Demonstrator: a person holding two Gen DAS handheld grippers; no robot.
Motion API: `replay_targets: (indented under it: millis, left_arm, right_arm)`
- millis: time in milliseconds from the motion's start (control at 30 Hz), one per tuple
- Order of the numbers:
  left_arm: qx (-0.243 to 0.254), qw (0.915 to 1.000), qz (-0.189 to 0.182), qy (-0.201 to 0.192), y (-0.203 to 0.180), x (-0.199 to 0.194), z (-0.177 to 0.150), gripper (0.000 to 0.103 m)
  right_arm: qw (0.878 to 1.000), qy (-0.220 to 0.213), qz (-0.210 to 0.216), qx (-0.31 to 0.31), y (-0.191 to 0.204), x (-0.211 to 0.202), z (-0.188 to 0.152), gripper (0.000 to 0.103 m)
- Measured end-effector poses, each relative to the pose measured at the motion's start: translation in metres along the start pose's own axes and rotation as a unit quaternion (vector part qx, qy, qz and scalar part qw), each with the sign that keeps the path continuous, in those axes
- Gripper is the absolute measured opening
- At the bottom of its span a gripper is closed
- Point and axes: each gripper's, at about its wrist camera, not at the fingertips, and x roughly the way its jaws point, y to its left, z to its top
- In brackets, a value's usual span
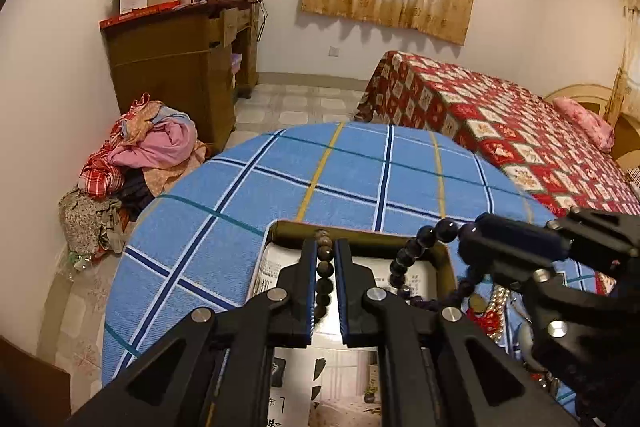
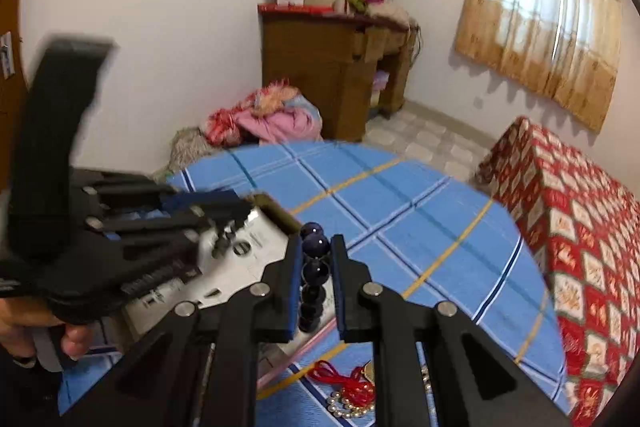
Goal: Organize jewelry
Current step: 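Carry both bracelets over the pink tin and open both tools to drop them, then grasp the pearl necklace with the left tool while the right tool grasps the silver bangle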
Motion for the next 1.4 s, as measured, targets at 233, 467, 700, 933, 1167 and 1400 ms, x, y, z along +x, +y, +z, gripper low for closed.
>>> replay_targets:
  millis: [233,467,700,933,1167,1400]
  left_arm:
    - [-0.009,0.9998,0.016,-0.006,0.002,-0.006,-0.008,0.062]
    - [-0.007,0.9993,0.032,-0.018,-0.006,-0.023,-0.017,0.064]
    - [0.016,0.9985,0.05,-0.016,-0.038,-0.029,-0.034,0.064]
    - [0.048,0.9979,0.042,-0.01,-0.071,-0.029,-0.047,0.064]
    - [0.072,0.9966,0.04,-0.003,-0.095,-0.023,-0.054,0.064]
    - [0.086,0.9947,0.055,-0.002,-0.103,-0.016,-0.058,0.064]
  right_arm:
    - [0.999,-0.014,-0.017,0.026,-0.018,-0.017,-0.013,0.023]
    - [0.996,-0.022,-0.046,0.074,-0.045,-0.057,-0.043,0.056]
    - [0.987,-0.007,-0.091,0.13,-0.078,-0.082,-0.081,0.056]
    - [0.983,0.012,-0.091,0.157,-0.085,-0.081,-0.113,0.056]
    - [0.981,0.024,-0.083,0.176,-0.09,-0.073,-0.131,0.056]
    - [0.977,0.043,-0.065,0.197,-0.101,-0.053,-0.126,0.047]
